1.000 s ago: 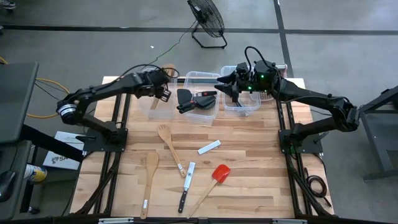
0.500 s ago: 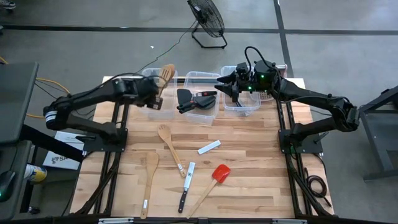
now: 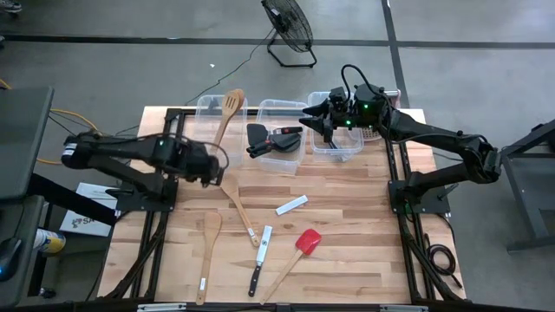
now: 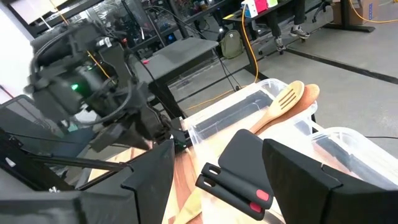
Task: Pick & Place Kitchen Items
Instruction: Put the wooden serving spoon into the left bin
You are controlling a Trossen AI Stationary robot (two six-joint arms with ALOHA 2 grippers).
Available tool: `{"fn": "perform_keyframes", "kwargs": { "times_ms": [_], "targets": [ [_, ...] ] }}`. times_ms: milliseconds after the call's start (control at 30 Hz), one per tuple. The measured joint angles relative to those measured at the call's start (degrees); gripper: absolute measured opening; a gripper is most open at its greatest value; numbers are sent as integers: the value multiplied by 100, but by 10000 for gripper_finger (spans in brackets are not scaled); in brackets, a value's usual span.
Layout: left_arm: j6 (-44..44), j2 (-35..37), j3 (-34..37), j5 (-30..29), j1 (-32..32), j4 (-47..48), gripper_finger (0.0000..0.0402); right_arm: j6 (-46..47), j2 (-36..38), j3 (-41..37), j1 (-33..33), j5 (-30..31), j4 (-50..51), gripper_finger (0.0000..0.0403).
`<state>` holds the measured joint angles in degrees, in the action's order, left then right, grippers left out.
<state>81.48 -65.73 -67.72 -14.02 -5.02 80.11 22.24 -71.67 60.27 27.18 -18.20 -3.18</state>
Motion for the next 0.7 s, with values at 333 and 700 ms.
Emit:
{"fn": "perform_keyframes", "kwargs": {
  "times_ms": [333,700],
  "targets": [
    [1077,-321,2,408,-1231,64,161,30,0,0,0,-85,0,235],
    [2010,-1027,2,911,-2073,-79,161,73,0,0,0,-142,4,235]
  ]
}}
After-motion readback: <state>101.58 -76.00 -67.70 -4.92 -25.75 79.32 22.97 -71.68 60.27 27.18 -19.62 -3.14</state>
